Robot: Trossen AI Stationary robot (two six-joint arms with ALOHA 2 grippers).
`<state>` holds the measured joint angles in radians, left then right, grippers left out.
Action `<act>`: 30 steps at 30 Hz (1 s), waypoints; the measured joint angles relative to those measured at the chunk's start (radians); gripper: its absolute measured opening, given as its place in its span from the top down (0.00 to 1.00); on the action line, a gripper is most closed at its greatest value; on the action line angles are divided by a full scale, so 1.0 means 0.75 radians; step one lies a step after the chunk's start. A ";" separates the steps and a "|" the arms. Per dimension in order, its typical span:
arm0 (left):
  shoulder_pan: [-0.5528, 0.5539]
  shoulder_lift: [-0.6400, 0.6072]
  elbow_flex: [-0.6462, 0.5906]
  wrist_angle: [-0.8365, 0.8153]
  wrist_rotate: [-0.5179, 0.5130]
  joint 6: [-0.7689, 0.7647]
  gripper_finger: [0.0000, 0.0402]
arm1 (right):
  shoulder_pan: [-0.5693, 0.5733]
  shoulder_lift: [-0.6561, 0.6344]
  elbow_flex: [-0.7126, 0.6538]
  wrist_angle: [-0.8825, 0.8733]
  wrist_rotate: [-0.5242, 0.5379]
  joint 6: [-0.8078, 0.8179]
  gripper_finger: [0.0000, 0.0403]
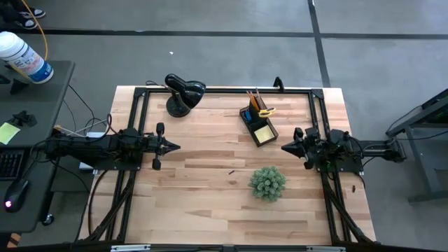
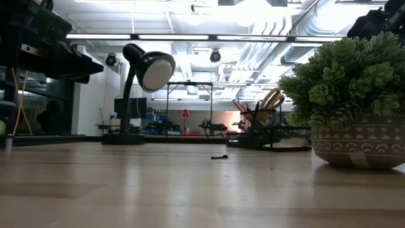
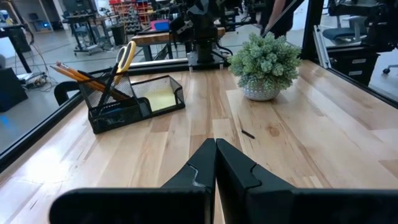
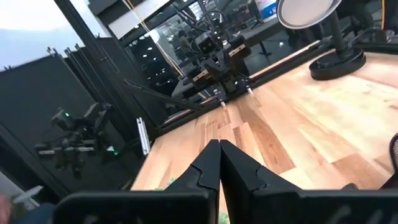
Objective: Pick and place office supplies into organizer
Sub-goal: Return to Home Position
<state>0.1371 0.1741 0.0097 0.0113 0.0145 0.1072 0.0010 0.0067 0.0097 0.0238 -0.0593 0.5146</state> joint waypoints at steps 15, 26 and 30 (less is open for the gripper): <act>0.000 0.000 0.000 0.000 0.000 0.000 1.00 | 0.000 0.001 0.000 -0.005 -0.003 -0.183 0.97; 0.000 0.000 0.000 0.000 0.000 0.000 1.00 | 0.000 0.001 0.000 -0.006 -0.003 -0.184 0.96; 0.001 0.000 0.000 0.000 0.000 0.000 1.00 | 0.000 0.001 0.000 -0.006 -0.004 -0.184 0.96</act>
<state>0.1375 0.1741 0.0097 0.0113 0.0146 0.1073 0.0010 0.0071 0.0097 0.0196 -0.0620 0.3763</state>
